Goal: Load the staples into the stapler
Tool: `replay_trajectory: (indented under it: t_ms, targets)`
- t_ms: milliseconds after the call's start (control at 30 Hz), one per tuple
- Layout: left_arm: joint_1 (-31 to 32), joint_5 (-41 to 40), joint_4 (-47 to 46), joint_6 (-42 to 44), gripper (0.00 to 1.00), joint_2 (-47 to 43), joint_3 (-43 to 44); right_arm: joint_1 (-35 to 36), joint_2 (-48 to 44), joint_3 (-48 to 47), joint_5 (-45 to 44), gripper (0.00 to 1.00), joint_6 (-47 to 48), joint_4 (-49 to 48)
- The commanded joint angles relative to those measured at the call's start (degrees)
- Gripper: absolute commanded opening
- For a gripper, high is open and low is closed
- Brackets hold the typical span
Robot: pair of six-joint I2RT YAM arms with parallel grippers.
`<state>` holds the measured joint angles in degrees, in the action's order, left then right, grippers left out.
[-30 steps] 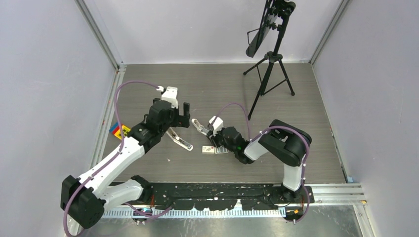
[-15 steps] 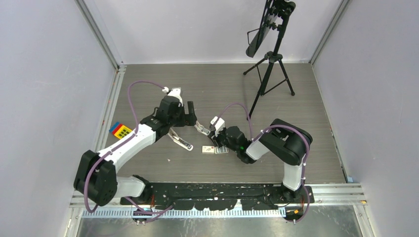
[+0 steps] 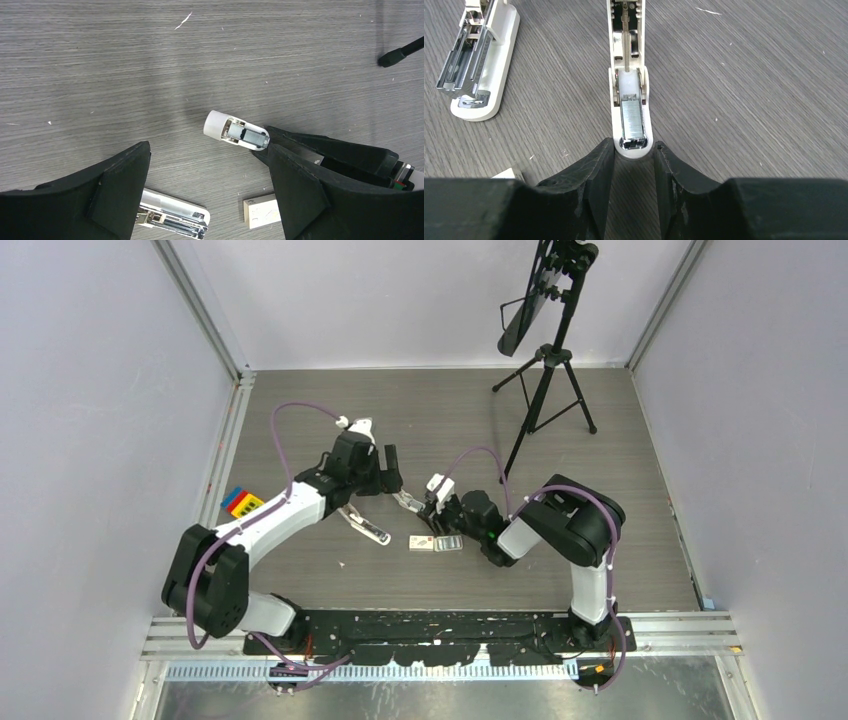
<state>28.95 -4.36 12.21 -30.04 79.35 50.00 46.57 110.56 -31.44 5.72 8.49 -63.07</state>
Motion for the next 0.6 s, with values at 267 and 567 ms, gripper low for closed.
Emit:
replay_trajectory:
  t_ms: [267, 567]
  targets:
    - [-0.3, 2.1, -2.2, -0.5, 0.83, 3.6, 4.5, -1.2, 3.7, -4.1, 7.4, 0.35, 3.0, 6.3]
    - [-0.3, 1.2, -2.6, -1.8, 0.8, 6.5, 4.7, -1.2, 3.2, -3.6, 7.7, 0.2, 2.8, 7.3]
